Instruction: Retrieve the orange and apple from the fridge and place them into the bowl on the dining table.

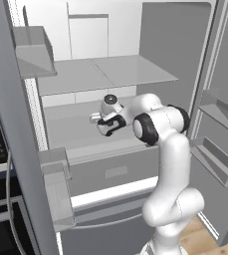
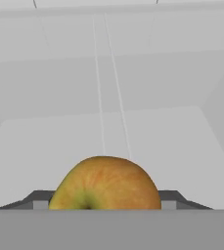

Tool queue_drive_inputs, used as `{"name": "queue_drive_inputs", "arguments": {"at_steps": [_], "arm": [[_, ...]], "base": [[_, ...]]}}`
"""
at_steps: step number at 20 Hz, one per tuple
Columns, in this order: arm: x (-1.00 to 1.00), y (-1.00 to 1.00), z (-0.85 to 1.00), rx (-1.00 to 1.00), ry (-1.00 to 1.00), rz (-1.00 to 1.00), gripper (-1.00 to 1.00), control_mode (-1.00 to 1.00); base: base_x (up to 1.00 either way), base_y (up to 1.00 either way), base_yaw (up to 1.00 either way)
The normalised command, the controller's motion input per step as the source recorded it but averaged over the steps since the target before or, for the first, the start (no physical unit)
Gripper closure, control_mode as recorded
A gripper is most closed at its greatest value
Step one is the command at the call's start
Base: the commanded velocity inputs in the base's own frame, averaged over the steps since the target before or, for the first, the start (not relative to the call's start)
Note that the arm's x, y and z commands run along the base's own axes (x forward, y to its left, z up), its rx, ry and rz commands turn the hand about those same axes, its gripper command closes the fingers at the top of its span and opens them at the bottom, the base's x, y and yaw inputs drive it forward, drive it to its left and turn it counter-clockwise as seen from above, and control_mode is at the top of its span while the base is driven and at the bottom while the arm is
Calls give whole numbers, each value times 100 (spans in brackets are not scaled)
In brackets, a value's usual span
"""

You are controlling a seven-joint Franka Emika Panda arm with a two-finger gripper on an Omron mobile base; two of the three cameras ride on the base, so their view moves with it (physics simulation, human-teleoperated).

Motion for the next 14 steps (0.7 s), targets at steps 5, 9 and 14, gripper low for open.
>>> {"name": "queue_drive_inputs", "arguments": {"at_steps": [5,9,14], "arm": [[-99,-37,8,5,1,-2,100,-100],[-93,-29,10,4,2,-2,100,-100],[-99,-24,19,3,0,-1,100,-100]], "base": [[0,0,0],[0,0,0],[0,0,0]]}}
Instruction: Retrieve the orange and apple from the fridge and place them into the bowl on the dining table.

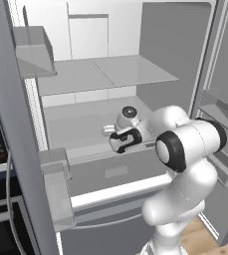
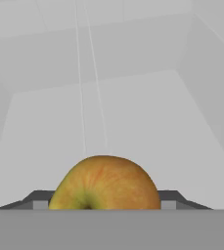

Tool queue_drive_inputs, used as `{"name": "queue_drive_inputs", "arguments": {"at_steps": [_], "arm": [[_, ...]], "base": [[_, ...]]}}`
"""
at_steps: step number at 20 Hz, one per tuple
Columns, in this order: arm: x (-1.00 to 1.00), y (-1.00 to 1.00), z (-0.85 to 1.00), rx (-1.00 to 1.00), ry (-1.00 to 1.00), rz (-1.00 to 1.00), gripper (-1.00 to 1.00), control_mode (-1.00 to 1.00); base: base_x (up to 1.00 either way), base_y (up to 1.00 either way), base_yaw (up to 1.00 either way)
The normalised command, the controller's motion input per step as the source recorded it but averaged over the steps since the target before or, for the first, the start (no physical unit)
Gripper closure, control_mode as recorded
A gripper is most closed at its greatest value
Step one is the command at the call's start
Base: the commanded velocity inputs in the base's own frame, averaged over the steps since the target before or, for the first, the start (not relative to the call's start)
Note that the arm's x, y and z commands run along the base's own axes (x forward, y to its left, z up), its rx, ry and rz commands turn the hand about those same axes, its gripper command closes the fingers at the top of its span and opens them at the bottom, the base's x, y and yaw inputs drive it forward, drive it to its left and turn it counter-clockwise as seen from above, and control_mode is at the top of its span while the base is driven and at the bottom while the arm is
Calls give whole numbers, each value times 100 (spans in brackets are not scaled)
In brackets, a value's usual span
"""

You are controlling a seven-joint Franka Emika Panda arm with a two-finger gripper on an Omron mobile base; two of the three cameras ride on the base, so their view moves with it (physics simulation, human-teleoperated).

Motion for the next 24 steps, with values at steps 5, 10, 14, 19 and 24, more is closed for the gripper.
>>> {"name": "queue_drive_inputs", "arguments": {"at_steps": [5,10,14,19,24], "arm": [[-58,-5,96,0,10,-1,100,-100],[-53,-1,100,0,32,0,100,-100],[-78,-4,88,0,35,0,100,-100],[-100,-14,41,0,14,-5,100,-100],[-100,-23,6,0,-2,0,100,-100]], "base": [[0,0,0],[0,0,0],[0,0,0],[0,0,0],[0,0,0]]}}
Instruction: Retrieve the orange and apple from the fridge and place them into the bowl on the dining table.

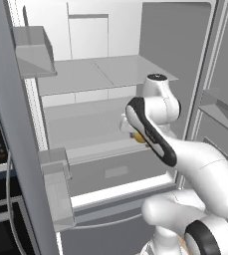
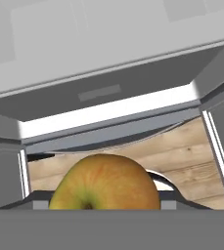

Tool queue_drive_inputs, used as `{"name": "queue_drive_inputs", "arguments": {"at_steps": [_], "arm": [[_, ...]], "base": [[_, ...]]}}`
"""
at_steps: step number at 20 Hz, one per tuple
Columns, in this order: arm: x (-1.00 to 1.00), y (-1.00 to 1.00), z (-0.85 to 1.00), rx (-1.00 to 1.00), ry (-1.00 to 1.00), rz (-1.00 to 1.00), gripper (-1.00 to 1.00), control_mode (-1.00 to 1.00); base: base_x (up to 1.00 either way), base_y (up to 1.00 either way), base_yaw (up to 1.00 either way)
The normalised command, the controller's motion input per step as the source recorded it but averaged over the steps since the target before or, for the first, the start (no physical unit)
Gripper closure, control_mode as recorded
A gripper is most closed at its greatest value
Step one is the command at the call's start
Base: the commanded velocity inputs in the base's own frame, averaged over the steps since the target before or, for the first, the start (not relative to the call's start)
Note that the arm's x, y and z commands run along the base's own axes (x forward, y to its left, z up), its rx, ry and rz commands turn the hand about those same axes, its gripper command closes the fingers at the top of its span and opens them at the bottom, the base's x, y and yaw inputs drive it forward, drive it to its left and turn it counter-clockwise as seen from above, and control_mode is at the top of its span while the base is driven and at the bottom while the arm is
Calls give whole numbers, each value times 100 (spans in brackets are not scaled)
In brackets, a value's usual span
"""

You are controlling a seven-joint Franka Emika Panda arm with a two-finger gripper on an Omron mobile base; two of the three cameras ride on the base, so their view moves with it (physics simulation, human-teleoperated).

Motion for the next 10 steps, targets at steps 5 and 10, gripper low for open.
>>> {"name": "queue_drive_inputs", "arguments": {"at_steps": [5,10], "arm": [[-72,-23,19,0,-6,0,100,-100],[0,-11,-2,0,-18,0,100,-100]], "base": [[0,0,0],[0,0,0]]}}
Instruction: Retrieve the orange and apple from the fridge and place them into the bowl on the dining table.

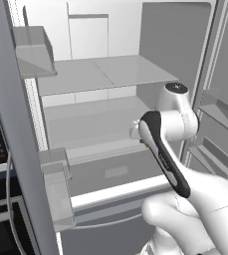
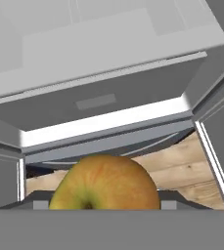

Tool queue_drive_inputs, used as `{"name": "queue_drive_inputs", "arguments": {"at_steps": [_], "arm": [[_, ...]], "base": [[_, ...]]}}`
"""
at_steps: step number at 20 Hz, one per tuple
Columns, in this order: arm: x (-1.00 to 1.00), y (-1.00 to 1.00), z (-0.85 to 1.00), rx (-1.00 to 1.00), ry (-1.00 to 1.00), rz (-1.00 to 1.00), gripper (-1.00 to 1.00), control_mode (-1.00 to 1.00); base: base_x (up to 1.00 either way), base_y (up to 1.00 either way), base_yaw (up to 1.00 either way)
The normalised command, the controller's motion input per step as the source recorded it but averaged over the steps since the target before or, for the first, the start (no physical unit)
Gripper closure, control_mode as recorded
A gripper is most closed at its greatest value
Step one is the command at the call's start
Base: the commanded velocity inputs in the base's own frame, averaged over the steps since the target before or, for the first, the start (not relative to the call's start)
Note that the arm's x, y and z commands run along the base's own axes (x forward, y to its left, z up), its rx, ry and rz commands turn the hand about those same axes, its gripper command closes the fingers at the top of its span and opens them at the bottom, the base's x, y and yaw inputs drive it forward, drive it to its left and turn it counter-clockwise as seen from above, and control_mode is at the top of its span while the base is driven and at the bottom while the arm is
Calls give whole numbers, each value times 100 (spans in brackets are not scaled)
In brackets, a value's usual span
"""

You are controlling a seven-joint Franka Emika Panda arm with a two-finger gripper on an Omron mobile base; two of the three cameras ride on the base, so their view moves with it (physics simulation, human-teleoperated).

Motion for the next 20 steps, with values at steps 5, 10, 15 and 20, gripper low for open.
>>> {"name": "queue_drive_inputs", "arguments": {"at_steps": [5,10,15,20], "arm": [[-14,-19,-1,0,-31,1,100,-100],[3,-11,0,0,-20,0,100,-100],[12,0,0,1,0,0,100,100],[0,0,0,0,0,0,100,100]], "base": [[0,0,0],[0,0,0],[7,-6,0],[-45,-20,0]]}}
